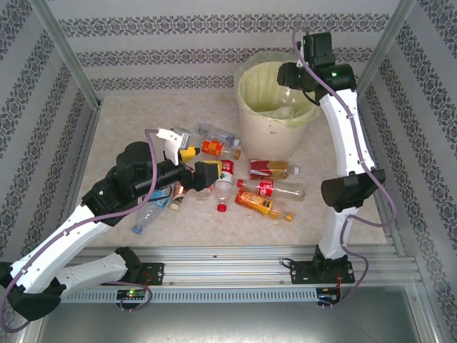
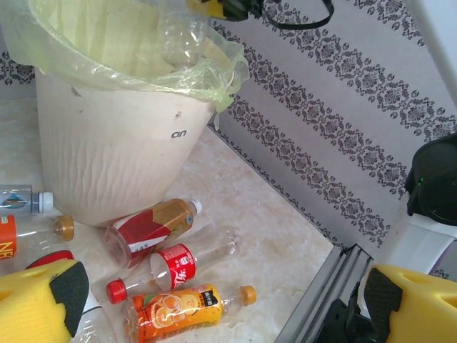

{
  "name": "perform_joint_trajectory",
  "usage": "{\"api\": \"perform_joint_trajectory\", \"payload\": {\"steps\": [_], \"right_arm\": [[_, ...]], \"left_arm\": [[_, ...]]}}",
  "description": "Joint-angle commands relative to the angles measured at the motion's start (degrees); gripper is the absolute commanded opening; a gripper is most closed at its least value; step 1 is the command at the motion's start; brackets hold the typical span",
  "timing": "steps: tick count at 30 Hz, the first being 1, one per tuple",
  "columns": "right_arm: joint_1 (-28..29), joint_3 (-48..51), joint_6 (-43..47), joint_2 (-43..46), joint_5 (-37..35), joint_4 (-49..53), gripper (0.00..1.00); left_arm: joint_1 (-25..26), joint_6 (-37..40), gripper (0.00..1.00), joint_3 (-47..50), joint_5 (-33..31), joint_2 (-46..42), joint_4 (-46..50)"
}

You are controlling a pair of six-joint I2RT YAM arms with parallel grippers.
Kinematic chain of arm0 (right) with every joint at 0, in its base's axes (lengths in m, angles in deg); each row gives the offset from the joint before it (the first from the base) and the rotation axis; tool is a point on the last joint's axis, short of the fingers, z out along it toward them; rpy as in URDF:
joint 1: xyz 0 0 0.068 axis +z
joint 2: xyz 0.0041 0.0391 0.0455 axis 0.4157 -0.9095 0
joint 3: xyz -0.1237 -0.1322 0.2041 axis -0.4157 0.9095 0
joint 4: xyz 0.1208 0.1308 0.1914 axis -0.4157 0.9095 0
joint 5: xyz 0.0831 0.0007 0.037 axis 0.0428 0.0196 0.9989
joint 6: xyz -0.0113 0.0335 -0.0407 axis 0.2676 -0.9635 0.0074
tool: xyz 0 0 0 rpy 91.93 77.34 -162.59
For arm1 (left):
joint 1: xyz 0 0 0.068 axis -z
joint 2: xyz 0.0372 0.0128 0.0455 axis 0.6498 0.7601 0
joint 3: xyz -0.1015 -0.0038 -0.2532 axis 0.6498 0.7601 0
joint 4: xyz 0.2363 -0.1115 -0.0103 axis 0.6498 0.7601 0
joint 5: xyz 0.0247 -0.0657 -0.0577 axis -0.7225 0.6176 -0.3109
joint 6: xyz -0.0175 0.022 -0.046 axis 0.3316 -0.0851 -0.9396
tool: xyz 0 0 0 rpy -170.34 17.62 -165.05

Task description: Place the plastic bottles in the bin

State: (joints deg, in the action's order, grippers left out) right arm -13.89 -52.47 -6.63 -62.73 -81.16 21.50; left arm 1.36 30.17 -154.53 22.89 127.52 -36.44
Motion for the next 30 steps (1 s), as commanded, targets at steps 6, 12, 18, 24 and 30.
{"api": "perform_joint_trajectory", "payload": {"steps": [6,12,18,24,30], "right_arm": [[-0.4,4.1,0.7,-3.2,-1.9,3.4,0.53],[-0.4,6.0,0.3,-3.2,-1.9,3.5,0.62],[-0.4,3.4,0.2,-1.4,-1.1,4.6,0.82],[0.1,6.5,1.2,4.5,0.2,3.7,0.85],[0.5,17.3,1.1,15.0,4.6,-1.1,0.87]], "left_arm": [[-0.3,0.6,1.00,1.6,-1.0,1.6,1.6],[-0.2,0.0,1.00,2.5,-1.0,1.3,0.9],[-0.2,0.0,1.00,3.0,-1.4,1.1,1.3],[-0.2,0.7,1.00,3.0,-3.8,1.4,6.9],[-0.3,1.2,1.00,2.6,-6.9,2.1,14.6]]}}
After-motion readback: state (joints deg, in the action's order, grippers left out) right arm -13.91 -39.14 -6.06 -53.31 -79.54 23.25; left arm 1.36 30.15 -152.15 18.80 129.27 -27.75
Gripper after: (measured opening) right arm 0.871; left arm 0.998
